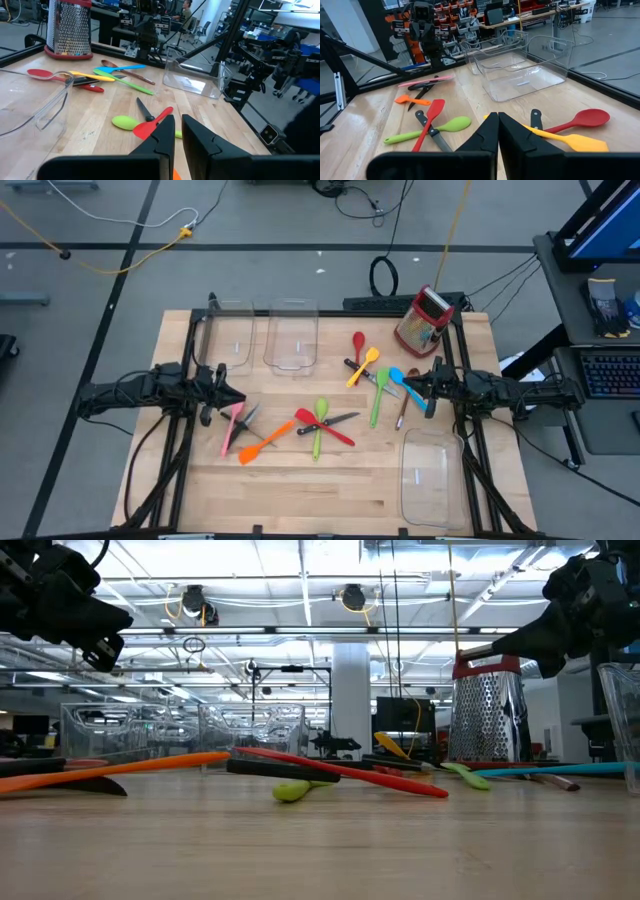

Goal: Pick & Place Kitchen Items

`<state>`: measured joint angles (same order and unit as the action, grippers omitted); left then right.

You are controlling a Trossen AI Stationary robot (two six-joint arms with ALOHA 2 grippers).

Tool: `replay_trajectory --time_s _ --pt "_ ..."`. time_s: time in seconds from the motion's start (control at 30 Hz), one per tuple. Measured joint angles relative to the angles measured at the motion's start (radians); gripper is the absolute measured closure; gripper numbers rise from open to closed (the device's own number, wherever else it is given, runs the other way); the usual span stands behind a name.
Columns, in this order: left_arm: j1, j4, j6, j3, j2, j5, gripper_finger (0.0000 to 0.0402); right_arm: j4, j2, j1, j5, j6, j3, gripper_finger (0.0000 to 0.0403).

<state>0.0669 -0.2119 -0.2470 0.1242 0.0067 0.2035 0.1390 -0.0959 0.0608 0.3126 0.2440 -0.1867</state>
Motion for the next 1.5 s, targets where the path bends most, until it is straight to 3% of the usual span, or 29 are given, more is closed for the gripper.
replay_trajectory --time_s 0.4,0.7,0.93,1.5 --pt "0.000 0.000 0.003 0.000 0.000 -0.003 0.0364 0.000 0.000 0.000 0.000 0.016 0.000 0.0399" --pt "0.000 0.000 0.006 0.000 0.000 -0.096 0.0364 -0.074 -0.001 0.000 0.000 -0.010 0.000 0.0399" --pt "0.000 0.000 0.010 0.000 0.000 -0.100 0.0364 -0.201 -0.001 0.000 -0.002 -0.080 0.000 0.0399" --pt "0.000 0.000 0.007 0.000 0.000 -0.100 0.0364 -0.191 -0.005 0.000 -0.012 -0.042 0.000 0.0399"
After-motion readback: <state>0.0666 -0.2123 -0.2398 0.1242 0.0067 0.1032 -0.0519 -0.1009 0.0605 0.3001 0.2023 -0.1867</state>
